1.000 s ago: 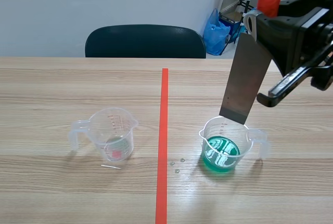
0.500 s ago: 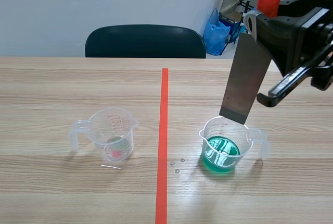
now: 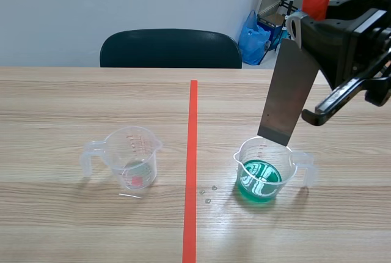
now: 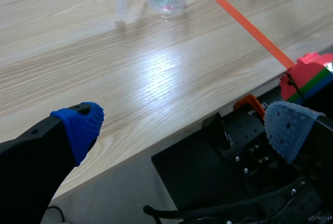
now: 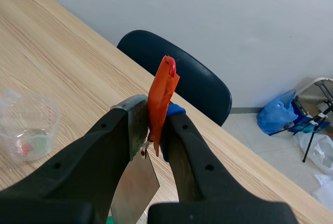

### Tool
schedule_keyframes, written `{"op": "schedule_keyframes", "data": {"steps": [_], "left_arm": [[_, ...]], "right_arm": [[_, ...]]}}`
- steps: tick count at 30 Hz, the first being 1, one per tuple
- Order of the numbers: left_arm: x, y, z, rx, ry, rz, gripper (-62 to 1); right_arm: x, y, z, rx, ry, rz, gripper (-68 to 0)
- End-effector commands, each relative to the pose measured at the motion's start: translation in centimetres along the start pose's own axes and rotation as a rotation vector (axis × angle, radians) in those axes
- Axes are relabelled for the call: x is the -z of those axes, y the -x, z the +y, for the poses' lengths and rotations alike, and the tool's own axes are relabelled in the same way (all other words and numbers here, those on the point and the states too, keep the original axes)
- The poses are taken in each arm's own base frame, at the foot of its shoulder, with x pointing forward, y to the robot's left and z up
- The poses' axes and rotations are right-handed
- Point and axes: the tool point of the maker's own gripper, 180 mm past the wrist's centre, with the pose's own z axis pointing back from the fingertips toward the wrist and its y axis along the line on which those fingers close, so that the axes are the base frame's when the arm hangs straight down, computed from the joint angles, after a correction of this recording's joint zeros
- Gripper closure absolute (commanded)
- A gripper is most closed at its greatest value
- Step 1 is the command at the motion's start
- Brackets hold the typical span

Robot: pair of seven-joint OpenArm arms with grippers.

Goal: Do the redox reaction experiment

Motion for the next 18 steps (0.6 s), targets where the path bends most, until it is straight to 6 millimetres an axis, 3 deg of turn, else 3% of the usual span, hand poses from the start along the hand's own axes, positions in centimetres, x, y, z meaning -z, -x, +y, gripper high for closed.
{"op": "schedule_keyframes", "data": {"steps": [1, 6, 9, 14, 18], "left_arm": [[0.4, -0.7, 0.1, 0.013, 0.006, -0.031, -58.7], [3.0, -2.0, 1.8, 0.093, 0.052, -0.064, -20.1], [5.4, -3.2, 2.8, 0.125, 0.116, -0.078, -2.9], [10.2, -6.6, 4.7, 0.033, 0.19, -0.125, -1.8], [14.5, -8.8, 5.1, 0.047, 0.235, -0.13, -1.8]], "right_arm": [[0.0, -1.1, -0.1, -0.018, -0.001, -0.031, -2.0], [0.0, -1.1, -0.1, -0.018, -0.001, -0.031, -2.0], [0.0, -1.1, -0.1, -0.018, -0.001, -0.031, -2.0], [0.0, -1.1, -0.1, -0.018, -0.001, -0.031, -2.0], [0.0, -1.1, -0.1, -0.018, -0.001, -0.031, -2.0]]}}
